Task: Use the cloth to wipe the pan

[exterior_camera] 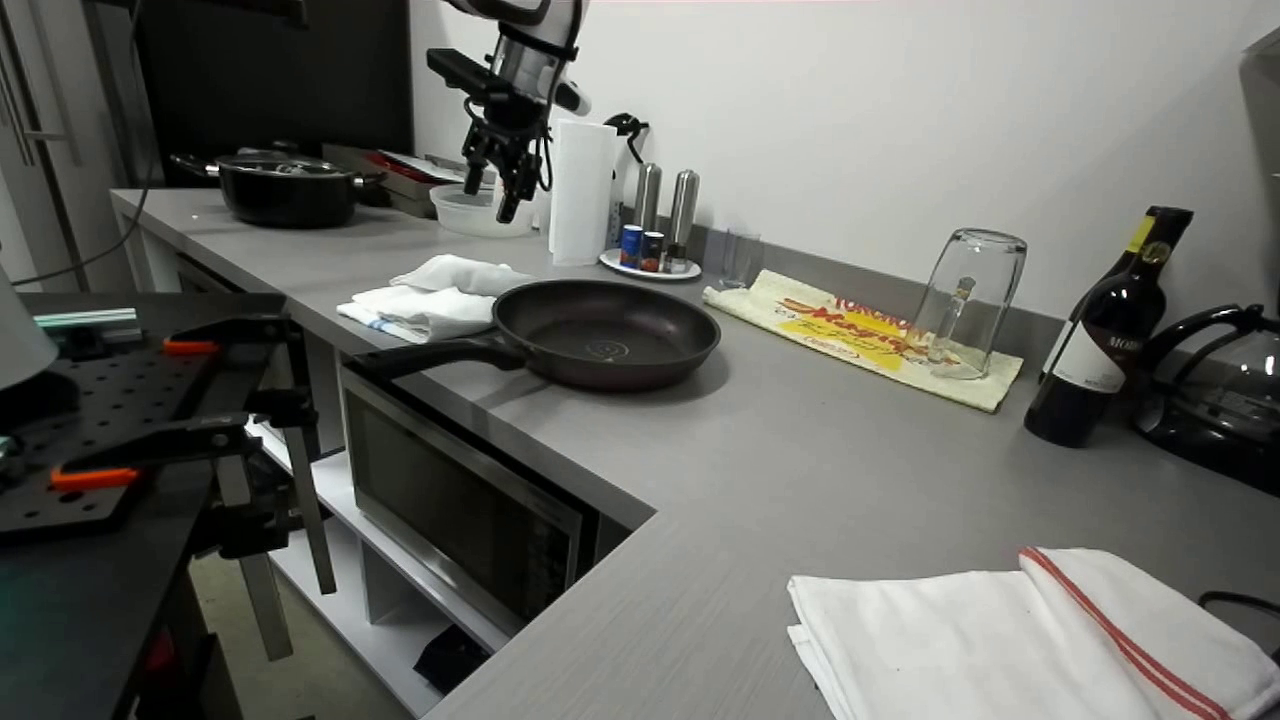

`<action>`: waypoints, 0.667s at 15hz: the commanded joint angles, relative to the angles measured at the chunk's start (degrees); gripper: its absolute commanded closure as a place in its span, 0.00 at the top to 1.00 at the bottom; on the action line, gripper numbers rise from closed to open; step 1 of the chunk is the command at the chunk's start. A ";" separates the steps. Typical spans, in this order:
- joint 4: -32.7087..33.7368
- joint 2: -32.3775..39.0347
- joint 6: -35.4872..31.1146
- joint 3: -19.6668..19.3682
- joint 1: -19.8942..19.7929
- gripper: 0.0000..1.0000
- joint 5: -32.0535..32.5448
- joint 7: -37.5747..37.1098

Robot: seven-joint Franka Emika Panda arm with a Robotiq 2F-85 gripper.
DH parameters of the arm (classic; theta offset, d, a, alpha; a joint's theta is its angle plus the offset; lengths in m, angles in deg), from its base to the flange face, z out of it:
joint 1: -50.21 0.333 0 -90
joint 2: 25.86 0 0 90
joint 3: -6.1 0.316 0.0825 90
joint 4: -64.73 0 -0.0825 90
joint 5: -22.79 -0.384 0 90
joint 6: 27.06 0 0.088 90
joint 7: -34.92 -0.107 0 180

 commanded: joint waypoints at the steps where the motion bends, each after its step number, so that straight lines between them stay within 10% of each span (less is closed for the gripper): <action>1: -3.33 -0.52 -6.76 0.84 1.58 1.00 2.63 -3.00; 10: -2.25 7.10 -18.77 -1.16 4.53 1.00 8.94 -13.37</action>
